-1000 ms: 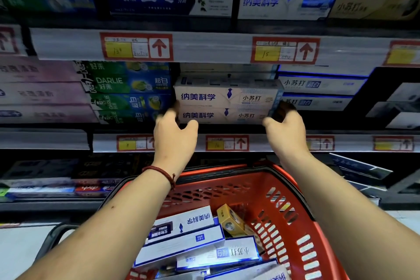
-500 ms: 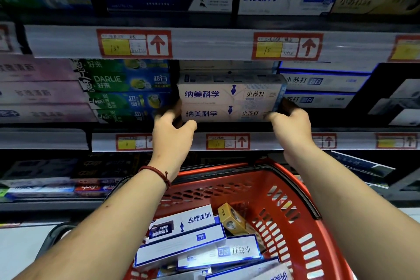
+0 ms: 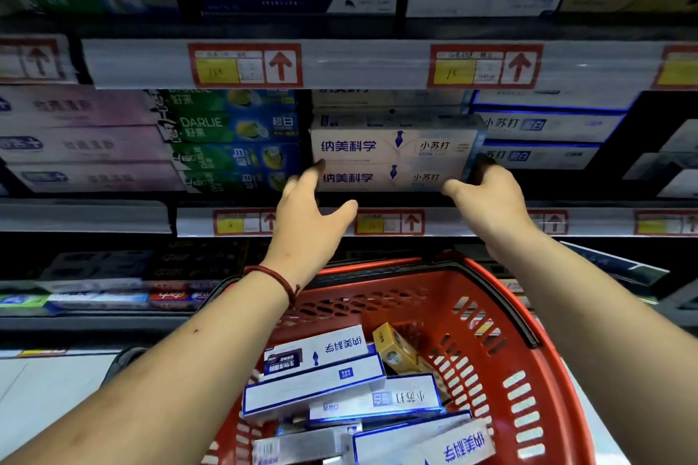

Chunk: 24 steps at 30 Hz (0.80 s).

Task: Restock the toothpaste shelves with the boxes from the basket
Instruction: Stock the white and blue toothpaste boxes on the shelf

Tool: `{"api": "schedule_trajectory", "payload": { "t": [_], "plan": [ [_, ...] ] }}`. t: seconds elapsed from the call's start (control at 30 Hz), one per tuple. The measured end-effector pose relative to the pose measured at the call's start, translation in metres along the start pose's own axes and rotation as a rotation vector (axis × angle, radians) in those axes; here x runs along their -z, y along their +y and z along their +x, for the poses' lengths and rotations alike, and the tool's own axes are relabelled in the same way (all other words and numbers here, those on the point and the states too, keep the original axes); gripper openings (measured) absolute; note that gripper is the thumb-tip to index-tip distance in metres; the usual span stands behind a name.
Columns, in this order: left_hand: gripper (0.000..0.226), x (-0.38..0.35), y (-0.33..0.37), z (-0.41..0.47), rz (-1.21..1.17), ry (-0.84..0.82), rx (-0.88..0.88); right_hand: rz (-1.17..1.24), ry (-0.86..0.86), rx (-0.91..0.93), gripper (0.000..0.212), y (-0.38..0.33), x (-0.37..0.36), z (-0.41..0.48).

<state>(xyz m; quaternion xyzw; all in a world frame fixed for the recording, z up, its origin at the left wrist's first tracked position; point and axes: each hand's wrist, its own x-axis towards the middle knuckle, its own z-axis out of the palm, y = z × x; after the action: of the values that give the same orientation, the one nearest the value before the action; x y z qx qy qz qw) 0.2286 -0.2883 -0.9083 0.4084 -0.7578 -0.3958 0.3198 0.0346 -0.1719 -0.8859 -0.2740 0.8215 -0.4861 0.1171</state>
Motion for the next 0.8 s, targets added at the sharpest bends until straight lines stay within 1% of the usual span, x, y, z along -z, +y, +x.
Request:
{"api": "schedule_trajectory", "payload": {
  "t": [0.07, 0.1, 0.23, 0.33, 0.4, 0.47, 0.57, 0.7, 0.8],
  "plan": [
    [0.066, 0.005, 0.002, -0.008, 0.086, -0.024, -0.052, -0.102, -0.017, 0.056, 0.045, -0.005, 0.003, -0.010],
    [0.066, 0.008, 0.005, -0.012, 0.135, -0.041, -0.077, -0.161, -0.027, 0.101, 0.047, -0.007, 0.005, -0.016],
    [0.066, 0.014, 0.011, -0.029, 0.274, -0.096, -0.189, -0.397, -0.127, 0.323, 0.073, -0.015, 0.009, -0.048],
    [0.068, 0.011, 0.008, -0.043, 0.353, -0.148, -0.257, -0.445, -0.261, 0.468, 0.076, -0.008, 0.008, -0.072],
    [0.070, 0.003, 0.003, -0.054, 0.401, -0.208, -0.277, -0.479, -0.347, 0.519, 0.079, 0.001, 0.008, -0.087],
    [0.073, -0.006, -0.003, -0.067, 0.415, -0.307, -0.270, -0.524, -0.426, 0.537, 0.082, 0.016, 0.009, -0.100],
    [0.079, -0.015, -0.018, -0.086, 0.425, -0.456, -0.207, -0.562, -0.529, 0.509, 0.085, 0.041, 0.008, -0.115],
    [0.076, -0.020, -0.044, -0.107, 0.549, -0.611, -0.175, -0.605, -0.652, 0.460, 0.084, 0.073, 0.005, -0.128],
    [0.073, -0.027, -0.060, -0.126, 0.609, -0.747, -0.169, -0.689, -0.754, 0.424, 0.082, 0.093, -0.003, -0.132]
  ]
}}
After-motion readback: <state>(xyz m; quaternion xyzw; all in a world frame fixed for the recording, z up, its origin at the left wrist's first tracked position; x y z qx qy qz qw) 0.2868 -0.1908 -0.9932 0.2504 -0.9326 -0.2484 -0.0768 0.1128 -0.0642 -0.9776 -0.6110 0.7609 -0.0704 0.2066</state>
